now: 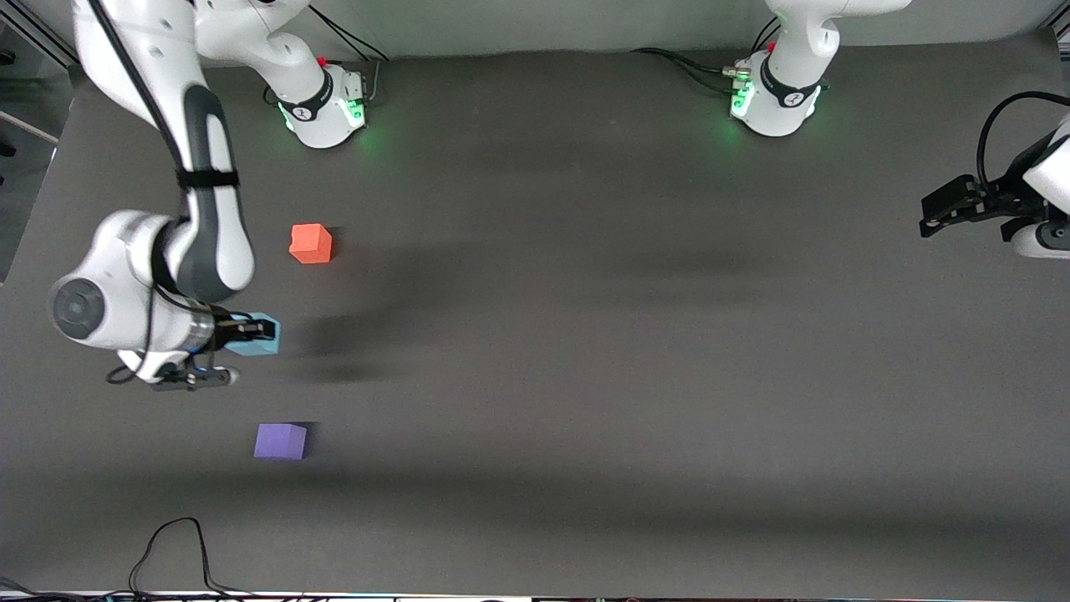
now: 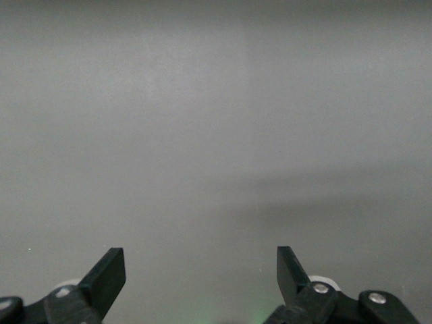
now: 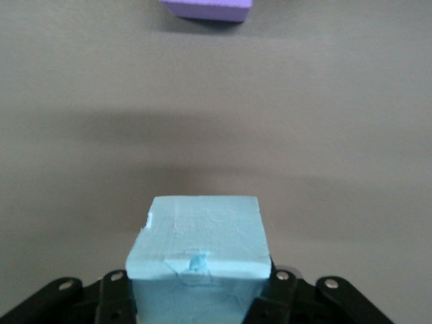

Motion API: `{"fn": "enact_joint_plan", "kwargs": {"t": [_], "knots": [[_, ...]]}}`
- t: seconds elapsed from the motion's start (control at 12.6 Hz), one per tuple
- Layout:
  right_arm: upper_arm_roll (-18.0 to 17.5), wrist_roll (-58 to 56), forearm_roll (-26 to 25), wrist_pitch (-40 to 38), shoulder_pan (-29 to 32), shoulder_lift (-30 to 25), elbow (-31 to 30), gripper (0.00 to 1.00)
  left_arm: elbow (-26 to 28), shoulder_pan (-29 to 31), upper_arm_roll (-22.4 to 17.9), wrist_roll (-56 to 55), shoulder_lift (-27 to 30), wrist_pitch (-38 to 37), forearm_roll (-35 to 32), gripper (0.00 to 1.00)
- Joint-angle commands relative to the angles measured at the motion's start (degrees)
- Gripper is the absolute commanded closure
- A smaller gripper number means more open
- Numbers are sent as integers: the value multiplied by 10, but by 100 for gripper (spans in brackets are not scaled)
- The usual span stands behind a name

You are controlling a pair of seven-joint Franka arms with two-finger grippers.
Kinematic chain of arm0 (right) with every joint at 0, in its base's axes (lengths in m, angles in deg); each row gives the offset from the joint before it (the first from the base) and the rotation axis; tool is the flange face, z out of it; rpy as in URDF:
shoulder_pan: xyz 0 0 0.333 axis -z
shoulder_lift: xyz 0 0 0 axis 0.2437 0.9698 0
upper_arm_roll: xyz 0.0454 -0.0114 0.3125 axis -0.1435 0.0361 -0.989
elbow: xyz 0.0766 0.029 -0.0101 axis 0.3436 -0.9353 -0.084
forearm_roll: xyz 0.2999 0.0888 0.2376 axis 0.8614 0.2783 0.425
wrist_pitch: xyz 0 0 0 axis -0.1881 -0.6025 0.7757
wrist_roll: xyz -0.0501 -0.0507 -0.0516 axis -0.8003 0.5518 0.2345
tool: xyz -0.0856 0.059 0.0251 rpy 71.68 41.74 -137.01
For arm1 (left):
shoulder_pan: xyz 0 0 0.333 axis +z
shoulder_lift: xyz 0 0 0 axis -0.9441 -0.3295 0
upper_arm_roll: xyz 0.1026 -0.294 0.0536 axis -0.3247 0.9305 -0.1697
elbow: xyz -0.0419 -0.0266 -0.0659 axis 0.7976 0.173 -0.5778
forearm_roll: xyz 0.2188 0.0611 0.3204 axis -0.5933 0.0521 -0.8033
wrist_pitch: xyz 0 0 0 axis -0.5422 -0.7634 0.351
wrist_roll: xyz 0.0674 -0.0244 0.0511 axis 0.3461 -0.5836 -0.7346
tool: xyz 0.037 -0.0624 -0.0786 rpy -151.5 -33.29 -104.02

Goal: Place blue block between orange and purple blocks
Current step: 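Carry the blue block with the right gripper toward the purple block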

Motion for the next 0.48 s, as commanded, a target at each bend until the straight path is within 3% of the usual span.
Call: {"fn": "enact_joint_plan", "kwargs": {"t": [0.0,0.4], "knots": [[6,-60,79,9,-2,73,16,75,-3,0,1,-6,-1,2,5,0],[-7,-59,93,34,-2,109,15,74,-3,0,2,-7,-1,4,5,0]]}}
